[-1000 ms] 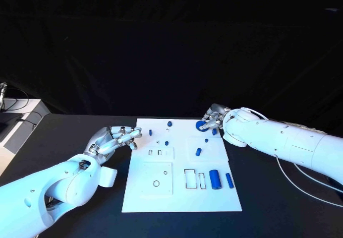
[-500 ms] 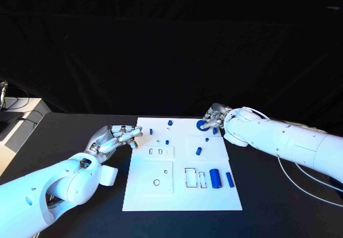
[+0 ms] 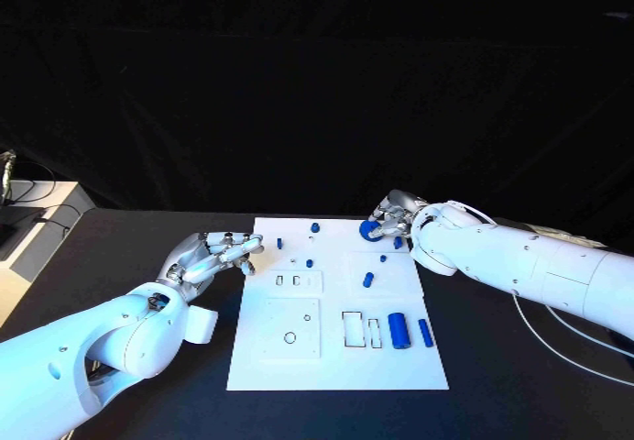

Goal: Assemble the parts on the task board

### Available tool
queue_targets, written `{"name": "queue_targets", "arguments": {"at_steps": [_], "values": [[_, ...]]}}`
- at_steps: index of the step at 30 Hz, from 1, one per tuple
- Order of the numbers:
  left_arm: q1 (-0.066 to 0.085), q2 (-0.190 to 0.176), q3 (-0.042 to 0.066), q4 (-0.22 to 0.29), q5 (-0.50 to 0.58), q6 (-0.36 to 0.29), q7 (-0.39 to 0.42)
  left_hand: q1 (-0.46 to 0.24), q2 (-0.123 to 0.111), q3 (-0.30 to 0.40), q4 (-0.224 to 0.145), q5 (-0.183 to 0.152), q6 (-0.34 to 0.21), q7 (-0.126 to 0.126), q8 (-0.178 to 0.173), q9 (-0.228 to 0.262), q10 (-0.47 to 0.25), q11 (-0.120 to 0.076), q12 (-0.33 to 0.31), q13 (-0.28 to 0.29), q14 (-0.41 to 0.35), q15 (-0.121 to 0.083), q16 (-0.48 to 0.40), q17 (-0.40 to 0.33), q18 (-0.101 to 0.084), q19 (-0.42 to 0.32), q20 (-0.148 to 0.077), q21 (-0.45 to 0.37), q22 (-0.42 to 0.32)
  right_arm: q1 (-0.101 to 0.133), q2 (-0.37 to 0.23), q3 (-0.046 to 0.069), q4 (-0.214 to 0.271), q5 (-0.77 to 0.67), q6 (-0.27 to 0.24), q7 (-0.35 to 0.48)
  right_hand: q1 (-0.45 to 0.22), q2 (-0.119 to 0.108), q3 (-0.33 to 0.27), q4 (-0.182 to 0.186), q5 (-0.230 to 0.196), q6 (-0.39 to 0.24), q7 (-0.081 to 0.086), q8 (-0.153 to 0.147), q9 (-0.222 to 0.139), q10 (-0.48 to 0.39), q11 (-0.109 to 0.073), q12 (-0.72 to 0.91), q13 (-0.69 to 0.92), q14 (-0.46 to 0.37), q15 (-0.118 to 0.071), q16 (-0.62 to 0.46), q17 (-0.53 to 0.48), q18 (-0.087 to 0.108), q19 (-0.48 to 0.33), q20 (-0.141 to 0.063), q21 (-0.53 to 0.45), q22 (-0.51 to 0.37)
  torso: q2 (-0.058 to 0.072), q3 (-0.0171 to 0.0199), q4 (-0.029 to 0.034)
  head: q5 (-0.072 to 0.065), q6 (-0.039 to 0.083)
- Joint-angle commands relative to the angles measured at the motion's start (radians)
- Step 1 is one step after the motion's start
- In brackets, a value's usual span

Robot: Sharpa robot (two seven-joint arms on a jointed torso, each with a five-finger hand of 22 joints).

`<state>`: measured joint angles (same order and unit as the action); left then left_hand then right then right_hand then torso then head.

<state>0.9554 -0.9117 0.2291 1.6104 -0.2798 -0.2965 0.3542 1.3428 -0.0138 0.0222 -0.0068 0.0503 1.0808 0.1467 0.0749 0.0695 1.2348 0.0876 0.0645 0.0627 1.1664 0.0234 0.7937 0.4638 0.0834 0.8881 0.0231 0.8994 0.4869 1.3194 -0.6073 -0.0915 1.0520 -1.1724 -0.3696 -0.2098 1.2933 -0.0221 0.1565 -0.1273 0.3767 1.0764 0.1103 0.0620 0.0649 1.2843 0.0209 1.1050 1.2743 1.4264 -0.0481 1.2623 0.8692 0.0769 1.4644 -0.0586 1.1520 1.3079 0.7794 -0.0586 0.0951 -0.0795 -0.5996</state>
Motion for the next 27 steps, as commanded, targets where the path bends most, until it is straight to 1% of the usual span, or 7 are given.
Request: {"name": "queue_targets", "arguments": {"at_steps": [1,4,8,13,18,24,27], "values": [[0.000,0.002,0.001,0.001,0.003,0.007,0.005,0.000,0.006,0.002,-0.004,0.000,-0.002,0.002,-0.004,-0.001,0.001,-0.001,0.002,0.001,-0.003,-0.004,0.005,-0.001,0.010,-0.003,-0.002,0.004,-0.001,0.000,-0.002,0.001,0.025,-0.047,-0.091,0.055,-0.008,0.013,0.005,-0.002,0.006,0.029,0.014,0.004,0.003,-0.001,-0.008,0.001,0.002,-0.001,-0.009,-0.004,0.003,-0.004,0.024,-0.009,0.007,0.159,-0.001,-0.0013,-0.0001,0.001,0.002],[0.000,0.002,0.001,0.002,0.003,0.007,0.005,0.000,0.006,0.002,-0.004,0.000,-0.002,0.002,-0.004,-0.001,0.001,-0.001,0.002,0.001,-0.003,-0.004,0.005,-0.001,0.010,-0.003,-0.002,0.004,-0.001,0.000,-0.001,0.002,0.047,-0.082,-0.108,0.059,-0.016,0.003,-0.001,-0.002,-0.001,0.031,0.013,0.004,0.003,0.002,-0.008,0.001,0.002,-0.001,-0.009,-0.004,0.003,-0.005,0.025,-0.010,0.012,0.160,0.000,-0.0014,0.0002,0.002,0.003],[0.000,0.002,0.001,0.002,0.004,0.008,0.005,0.000,0.006,0.002,-0.004,0.000,-0.002,0.002,-0.004,-0.001,0.001,-0.001,0.002,0.001,-0.003,-0.004,0.005,-0.001,0.010,-0.003,-0.002,0.004,-0.001,0.000,0.003,0.003,0.088,-0.149,-0.128,0.056,-0.014,0.002,-0.002,-0.002,-0.003,0.034,0.011,0.005,0.003,0.003,-0.009,0.000,0.002,0.000,-0.010,-0.004,0.004,-0.006,0.025,-0.010,0.016,0.161,0.000,-0.0020,0.0029,0.004,0.002],[0.000,0.002,0.001,0.004,0.004,0.009,0.004,0.000,0.007,0.001,-0.004,0.000,-0.002,0.003,-0.004,-0.001,0.001,-0.001,0.002,0.001,-0.004,-0.004,0.005,-0.002,0.010,-0.004,-0.002,0.005,-0.003,0.000,0.023,0.003,0.140,-0.262,-0.145,0.037,-0.014,-0.002,-0.004,-0.001,-0.007,0.040,0.009,0.004,0.003,0.006,-0.010,-0.003,0.003,0.000,-0.011,-0.005,0.005,-0.009,0.027,-0.012,0.028,0.163,0.000,-0.0025,0.0003,0.010,0.002],[0.000,0.003,0.001,0.007,0.005,0.009,0.003,0.000,0.007,0.001,-0.004,0.000,-0.002,0.003,-0.004,-0.001,0.001,-0.001,0.002,0.001,-0.004,-0.004,0.006,-0.003,0.010,-0.005,-0.002,0.005,-0.004,-0.002,0.062,0.001,0.144,-0.328,-0.145,0.023,-0.014,-0.007,-0.006,-0.001,-0.016,0.040,0.010,0.003,0.003,0.009,-0.010,-0.003,0.005,0.000,-0.012,-0.005,0.007,-0.010,0.028,-0.013,0.033,0.164,-0.001,-0.0042,-0.0007,0.013,0.005],[0.000,0.005,0.001,0.012,0.005,0.010,0.002,0.000,0.007,0.001,-0.004,0.000,-0.002,0.003,-0.004,-0.001,0.001,-0.001,0.002,0.001,-0.004,-0.004,0.006,-0.003,0.010,-0.005,-0.002,0.005,-0.004,-0.015,0.112,-0.002,0.122,-0.380,-0.146,0.008,-0.014,-0.009,-0.006,0.001,-0.017,0.038,0.010,0.003,0.002,0.009,-0.010,-0.005,0.005,0.000,-0.012,-0.006,0.007,-0.010,0.027,-0.013,0.033,0.164,0.001,-0.0031,0.0032,0.015,0.006],[0.000,0.005,0.001,0.014,0.005,0.010,0.001,0.000,0.007,0.001,-0.004,0.000,-0.002,0.003,-0.004,-0.001,0.001,-0.001,0.002,0.001,-0.004,-0.004,0.006,-0.003,0.010,-0.005,-0.002,0.005,-0.004,-0.024,0.135,-0.003,0.109,-0.395,-0.144,0.004,-0.014,-0.010,-0.006,0.002,-0.019,0.037,0.011,0.003,0.002,0.009,-0.009,-0.005,0.005,0.000,-0.012,-0.006,0.008,-0.010,0.027,-0.013,0.032,0.164,0.000,-0.0027,0.0030,0.017,0.004]]}}
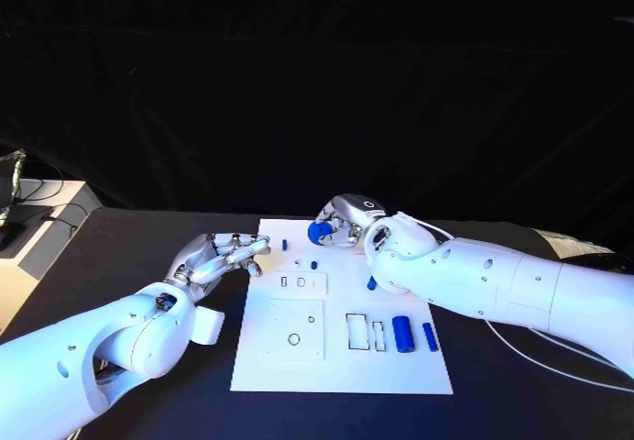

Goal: Assemble the parts on the task board

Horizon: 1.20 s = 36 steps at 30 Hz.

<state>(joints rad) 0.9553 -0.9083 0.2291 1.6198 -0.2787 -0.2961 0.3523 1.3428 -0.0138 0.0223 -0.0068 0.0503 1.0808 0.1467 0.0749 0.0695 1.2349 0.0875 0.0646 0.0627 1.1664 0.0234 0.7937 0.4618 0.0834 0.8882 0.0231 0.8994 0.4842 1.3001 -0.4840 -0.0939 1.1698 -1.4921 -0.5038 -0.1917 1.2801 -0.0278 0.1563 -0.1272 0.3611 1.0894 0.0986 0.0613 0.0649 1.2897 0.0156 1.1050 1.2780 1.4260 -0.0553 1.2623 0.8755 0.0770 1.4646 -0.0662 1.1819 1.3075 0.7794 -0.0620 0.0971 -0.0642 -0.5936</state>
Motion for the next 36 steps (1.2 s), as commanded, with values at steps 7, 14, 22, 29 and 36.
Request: {"name": "queue_targets", "arguments": {"at_steps": [7,14,22,29,36], "values": [[0.000,0.001,0.001,0.007,0.004,0.010,0.003,0.000,0.007,0.001,-0.004,0.000,-0.002,0.003,-0.004,-0.001,0.001,-0.001,0.002,0.001,-0.004,-0.004,0.006,-0.001,0.010,-0.005,-0.002,0.005,-0.001,-0.021,0.036,-0.001,-0.030,-0.092,0.007,-0.021,0.001,-0.005,-0.005,0.002,-0.003,0.023,0.023,0.003,0.002,0.003,-0.004,-0.007,0.001,0.001,-0.004,-0.006,0.002,-0.009,0.027,-0.005,0.002,0.164,0.001,0.0014,-0.0007,0.008,-0.003],[0.001,0.000,0.001,0.009,0.004,0.013,0.000,0.001,0.006,0.000,-0.005,0.000,-0.003,0.003,-0.005,-0.001,0.000,0.000,0.002,0.001,-0.005,-0.004,0.006,-0.002,0.010,-0.005,-0.002,0.007,-0.003,-0.028,0.048,-0.001,-0.051,-0.105,0.013,-0.029,0.000,-0.011,-0.006,0.004,-0.003,0.020,0.024,0.003,0.002,0.004,-0.003,-0.008,0.002,0.001,-0.004,-0.008,0.001,-0.009,0.027,-0.005,0.003,0.164,0.002,0.0032,-0.0025,0.010,-0.006],[0.001,-0.003,0.001,0.009,0.004,0.014,-0.001,0.001,0.006,-0.001,-0.005,0.000,-0.003,0.004,-0.005,-0.001,0.000,0.000,0.002,0.001,-0.005,-0.004,0.006,-0.002,0.010,-0.006,-0.002,0.007,-0.003,-0.030,0.053,-0.001,-0.067,-0.123,0.012,-0.037,0.000,-0.013,-0.006,0.005,-0.003,0.020,0.023,0.004,0.002,0.004,-0.003,-0.009,0.002,0.001,-0.004,-0.008,0.002,-0.009,0.027,-0.005,0.003,0.164,0.002,0.0040,-0.0026,0.011,-0.008],[0.001,-0.004,0.001,0.008,0.004,0.021,-0.003,0.000,0.005,-0.002,-0.005,-0.001,-0.004,0.004,-0.004,-0.001,-0.001,0.000,0.002,0.001,-0.006,-0.003,0.006,-0.003,0.010,-0.007,-0.001,0.007,-0.005,-0.030,0.063,-0.001,-0.081,-0.126,0.007,-0.036,0.002,-0.015,-0.005,0.008,-0.004,0.020,0.024,0.003,0.002,0.002,-0.003,-0.014,0.001,0.001,-0.004,-0.009,0.001,-0.009,0.026,-0.005,0.002,0.164,0.002,0.0042,-0.0028,0.011,-0.008],[0.001,-0.002,0.001,0.007,0.004,0.024,-0.006,0.000,0.005,-0.002,-0.005,-0.001,-0.004,0.004,-0.004,-0.001,-0.001,0.000,0.002,0.001,-0.006,-0.003,0.006,-0.003,0.010,-0.007,-0.001,0.007,-0.005,-0.032,0.082,-0.001,-0.101,-0.124,0.015,-0.028,-0.001,-0.025,-0.007,0.015,-0.009,-0.005,0.032,0.002,0.001,-0.006,0.003,-0.030,-0.008,0.000,-0.001,-0.012,-0.001,-0.009,0.025,-0.002,-0.002,0.163,0.002,0.0031,-0.0016,0.010,-0.009]]}}
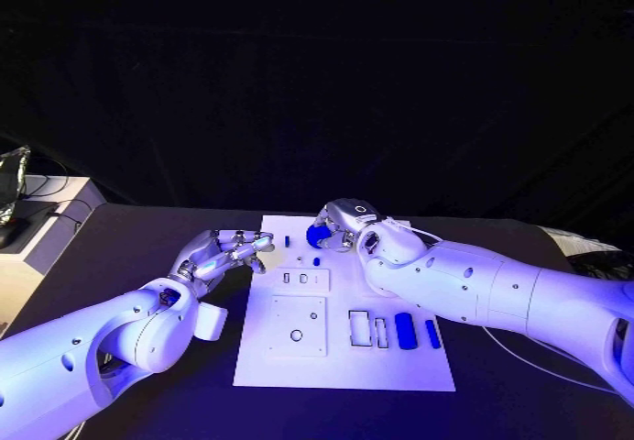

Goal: Assemble the parts on the task board

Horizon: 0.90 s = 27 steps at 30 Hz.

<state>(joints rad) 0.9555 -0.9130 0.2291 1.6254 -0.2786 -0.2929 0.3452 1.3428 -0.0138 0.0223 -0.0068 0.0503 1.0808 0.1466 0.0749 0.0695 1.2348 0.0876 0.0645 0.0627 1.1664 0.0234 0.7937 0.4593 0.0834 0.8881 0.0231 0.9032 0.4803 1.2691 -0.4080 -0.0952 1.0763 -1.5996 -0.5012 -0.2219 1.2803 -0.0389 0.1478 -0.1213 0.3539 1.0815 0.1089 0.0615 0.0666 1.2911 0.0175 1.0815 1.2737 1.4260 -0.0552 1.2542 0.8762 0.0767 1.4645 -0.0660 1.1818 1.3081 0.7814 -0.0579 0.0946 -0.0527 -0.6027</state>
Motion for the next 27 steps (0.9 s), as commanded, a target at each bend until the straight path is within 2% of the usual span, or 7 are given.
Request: {"name": "queue_targets", "arguments": {"at_steps": [1,15,18,20,21,23,27], "values": [[0.001,0.003,0.001,0.002,0.004,0.021,0.001,0.000,0.005,-0.002,-0.005,-0.001,-0.004,0.004,-0.004,-0.001,-0.001,0.000,0.002,0.001,-0.006,-0.003,0.006,-0.001,0.010,-0.007,-0.001,0.004,-0.001,-0.002,0.009,0.000,-0.011,-0.016,0.013,0.004,-0.002,-0.017,0.000,0.012,-0.003,-0.009,0.026,0.001,-0.001,-0.010,0.003,-0.010,-0.006,0.000,0.001,-0.004,-0.001,-0.008,0.024,-0.002,-0.003,0.162,-0.001,-0.0010,0.0009,-0.002,-0.001],[0.001,0.002,0.001,0.000,0.004,0.019,0.000,0.001,0.005,-0.003,-0.004,-0.001,-0.006,0.004,-0.005,-0.001,-0.003,0.001,0.001,0.001,-0.008,-0.002,0.005,-0.002,0.009,-0.008,-0.001,0.004,-0.003,-0.005,0.013,0.000,-0.025,-0.010,0.027,0.005,0.002,-0.049,-0.039,0.075,-0.019,-0.047,0.035,0.001,-0.001,-0.030,0.010,-0.044,-0.037,0.000,0.008,-0.010,-0.004,-0.004,0.023,0.006,-0.014,0.160,-0.001,-0.0010,-0.0007,0.001,-0.003],[0.001,0.002,0.001,0.000,0.004,0.017,0.000,0.001,0.006,-0.003,-0.004,-0.001,-0.008,0.005,-0.005,-0.001,-0.004,0.001,0.002,0.001,-0.009,-0.002,0.005,-0.002,0.009,-0.009,0.000,0.003,-0.003,-0.005,0.013,0.000,-0.025,-0.007,0.025,0.003,-0.008,-0.068,-0.056,0.101,-0.064,-0.093,0.045,0.002,0.000,-0.047,0.018,-0.073,-0.060,-0.001,0.014,-0.009,-0.002,-0.003,0.023,0.010,-0.015,0.160,-0.001,-0.0008,-0.0007,0.001,-0.003],[0.001,0.002,0.001,-0.001,0.004,0.014,0.000,0.001,0.005,-0.003,-0.004,-0.001,-0.008,0.005,-0.005,-0.001,-0.005,0.002,0.002,0.001,-0.009,-0.002,0.005,-0.002,0.009,-0.009,0.000,0.003,-0.004,-0.005,0.012,0.000,-0.024,-0.005,0.026,0.002,-0.008,-0.095,-0.046,0.153,-0.079,-0.173,0.052,-0.002,-0.005,-0.053,0.023,-0.082,-0.073,-0.002,0.018,-0.008,-0.001,-0.001,0.023,0.015,-0.018,0.160,-0.001,-0.0005,-0.0008,0.002,-0.004],[0.001,0.002,0.001,-0.001,0.004,0.012,0.001,0.001,0.005,-0.003,-0.005,-0.001,-0.011,0.006,-0.006,-0.002,-0.006,0.002,0.001,0.001,-0.010,-0.001,0.005,-0.003,0.009,-0.010,0.000,0.003,-0.004,-0.005,0.011,0.000,-0.024,-0.004,0.026,0.002,-0.002,-0.106,-0.039,0.182,-0.077,-0.188,0.053,-0.004,-0.006,-0.056,0.024,-0.081,-0.078,-0.002,0.019,-0.007,0.001,0.001,0.023,0.017,-0.019,0.160,-0.001,-0.0005,-0.0005,0.001,-0.005],[0.001,0.002,0.001,-0.001,0.004,0.009,0.001,0.002,0.005,-0.003,-0.005,-0.001,-0.018,0.007,-0.008,-0.002,-0.010,0.003,0.001,0.001,-0.011,0.000,0.004,-0.003,0.009,-0.011,0.000,0.003,-0.004,-0.005,0.010,0.000,-0.021,-0.002,0.026,0.001,0.007,-0.105,-0.038,0.181,-0.039,-0.186,0.053,-0.004,-0.006,-0.056,0.023,-0.080,-0.080,-0.002,0.019,-0.007,0.002,0.001,0.024,0.017,-0.018,0.160,-0.001,-0.0001,0.0001,0.000,-0.004],[0.001,0.002,0.001,-0.002,0.004,0.006,0.002,0.002,0.004,-0.003,-0.006,-0.001,-0.025,0.008,-0.007,-0.002,-0.013,0.004,0.002,0.001,-0.014,0.001,0.003,-0.004,0.009,-0.013,0.002,0.001,-0.006,-0.006,0.003,0.000,-0.016,0.010,0.027,0.006,0.012,-0.105,-0.044,0.191,-0.021,-0.189,0.054,-0.004,-0.006,-0.058,0.023,-0.077,-0.086,-0.002,0.019,-0.006,0.004,0.001,0.024,0.018,-0.018,0.160,-0.001,-0.0001,0.0005,0.000,-0.003]]}}
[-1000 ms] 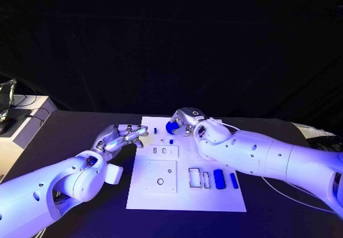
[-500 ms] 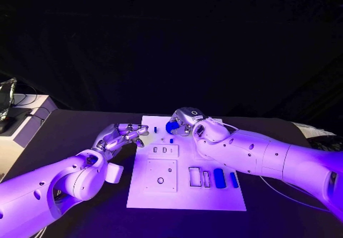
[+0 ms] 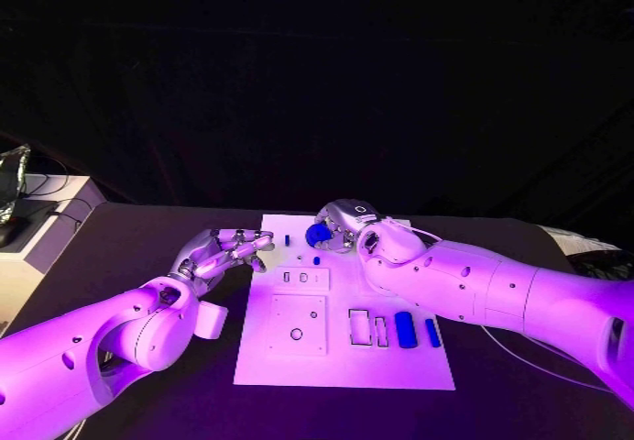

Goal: Assemble the parts on the task board

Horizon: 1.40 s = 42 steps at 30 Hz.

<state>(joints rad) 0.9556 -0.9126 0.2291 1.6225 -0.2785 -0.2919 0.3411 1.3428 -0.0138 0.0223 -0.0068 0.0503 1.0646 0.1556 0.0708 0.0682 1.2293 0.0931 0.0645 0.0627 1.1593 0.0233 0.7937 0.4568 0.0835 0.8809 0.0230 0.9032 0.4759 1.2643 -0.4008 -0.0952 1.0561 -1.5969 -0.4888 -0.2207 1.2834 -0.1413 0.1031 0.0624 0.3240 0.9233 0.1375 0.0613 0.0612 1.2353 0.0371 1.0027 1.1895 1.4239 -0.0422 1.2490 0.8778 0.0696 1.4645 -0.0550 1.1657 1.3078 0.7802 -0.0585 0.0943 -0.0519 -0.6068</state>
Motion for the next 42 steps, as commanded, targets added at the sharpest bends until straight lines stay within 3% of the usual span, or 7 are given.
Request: {"name": "queue_targets", "arguments": {"at_steps": [1,9,10,16,23,31,42], "values": [[0.000,0.001,0.001,0.001,0.004,0.004,0.006,0.002,0.004,-0.003,-0.006,-0.001,-0.008,-0.001,-0.003,-0.001,-0.008,-0.001,0.002,0.001,-0.007,0.001,0.003,-0.001,0.009,-0.006,0.002,0.001,-0.002,-0.001,-0.006,0.000,0.006,0.012,0.016,0.007,0.006,-0.002,0.000,0.009,0.013,-0.028,0.025,-0.003,-0.001,-0.001,0.004,0.004,-0.001,0.000,0.006,-0.001,0.002,0.008,0.024,0.007,0.000,0.161,0.000,0.0004,0.0003,0.000,0.002],[0.000,0.001,0.001,-0.001,0.004,0.003,0.006,0.002,0.004,-0.003,-0.006,0.000,-0.009,-0.001,-0.002,0.000,-0.008,-0.001,0.002,0.001,-0.007,0.001,0.003,-0.001,0.009,-0.006,0.002,0.001,-0.002,-0.002,-0.024,0.000,0.025,0.058,0.028,0.024,-0.009,0.042,-0.010,-0.002,0.066,0.067,0.016,0.001,0.003,0.006,-0.003,0.023,0.006,0.002,0.001,0.004,0.010,0.006,0.026,0.003,0.007,0.162,0.001,0.0009,-0.0015,0.003,0.000],[0.000,0.001,0.001,-0.001,0.004,0.003,0.006,0.002,0.005,-0.003,-0.006,-0.001,-0.009,-0.001,-0.001,0.000,-0.008,-0.001,0.003,0.001,-0.008,0.001,0.004,-0.002,0.009,-0.006,0.002,0.002,-0.003,-0.003,-0.027,0.000,0.027,0.066,0.033,0.025,-0.020,0.085,0.005,-0.005,0.094,0.086,0.013,0.000,0.002,0.009,-0.006,0.029,0.011,0.003,-0.002,0.005,0.012,0.006,0.027,0.001,0.010,0.163,0.001,0.0009,-0.0015,0.003,0.000],[0.000,0.001,0.001,-0.003,0.004,0.003,0.006,0.002,0.005,-0.003,-0.006,-0.001,-0.009,-0.001,-0.001,0.000,-0.008,-0.001,0.003,0.001,-0.008,0.001,0.004,-0.002,0.009,-0.006,0.002,0.002,-0.003,-0.004,-0.035,0.000,0.030,0.096,0.043,0.028,-0.062,0.135,0.066,-0.028,0.189,0.090,0.013,0.001,0.002,0.012,-0.009,0.040,0.023,0.004,-0.004,0.009,0.017,0.003,0.029,-0.003,0.021,0.165,0.001,0.0009,-0.0005,0.006,-0.003],[0.000,0.002,0.001,-0.005,0.004,0.003,0.006,0.001,0.005,-0.003,-0.005,-0.001,-0.009,-0.001,-0.001,0.000,-0.008,-0.001,0.003,0.001,-0.008,0.001,0.005,-0.002,0.009,-0.007,0.003,0.002,-0.003,-0.004,-0.046,0.000,0.032,0.104,0.018,0.025,-0.120,0.129,0.183,-0.062,0.193,0.087,0.015,0.000,0.002,0.013,-0.008,0.042,0.032,0.004,-0.005,0.010,0.017,0.003,0.029,-0.002,0.026,0.166,0.000,0.0003,0.0009,0.005,-0.002],[0.000,0.004,0.001,-0.011,0.006,0.005,0.008,0.001,0.005,-0.003,-0.005,-0.001,-0.009,-0.001,-0.001,0.000,-0.008,-0.001,0.003,0.001,-0.008,0.001,0.005,-0.002,0.009,-0.007,0.003,0.002,-0.003,-0.002,-0.124,0.010,0.121,0.201,-0.071,0.065,-0.101,0.103,0.165,-0.104,0.189,0.077,0.019,0.001,0.002,0.019,-0.007,0.047,0.035,0.004,-0.003,0.013,0.018,0.001,0.032,-0.002,0.039,0.169,-0.002,0.0015,-0.0046,0.005,0.004],[-0.001,0.003,0.001,-0.021,0.006,0.005,0.017,0.003,0.004,-0.002,-0.007,-0.001,-0.008,-0.001,-0.001,0.000,-0.007,-0.001,0.003,0.001,-0.014,0.002,0.006,-0.003,0.008,-0.012,0.004,0.001,-0.005,0.027,-0.382,0.024,0.283,0.636,0.022,0.411,0.033,0.084,-0.012,-0.179,-0.029,0.084,0.019,0.002,0.003,-0.012,-0.001,0.008,0.001,-0.003,0.003,-0.014,0.007,0.015,0.000,0.005,-0.067,0.145,-0.007,0.0139,-0.0331,0.003,0.021]]}}
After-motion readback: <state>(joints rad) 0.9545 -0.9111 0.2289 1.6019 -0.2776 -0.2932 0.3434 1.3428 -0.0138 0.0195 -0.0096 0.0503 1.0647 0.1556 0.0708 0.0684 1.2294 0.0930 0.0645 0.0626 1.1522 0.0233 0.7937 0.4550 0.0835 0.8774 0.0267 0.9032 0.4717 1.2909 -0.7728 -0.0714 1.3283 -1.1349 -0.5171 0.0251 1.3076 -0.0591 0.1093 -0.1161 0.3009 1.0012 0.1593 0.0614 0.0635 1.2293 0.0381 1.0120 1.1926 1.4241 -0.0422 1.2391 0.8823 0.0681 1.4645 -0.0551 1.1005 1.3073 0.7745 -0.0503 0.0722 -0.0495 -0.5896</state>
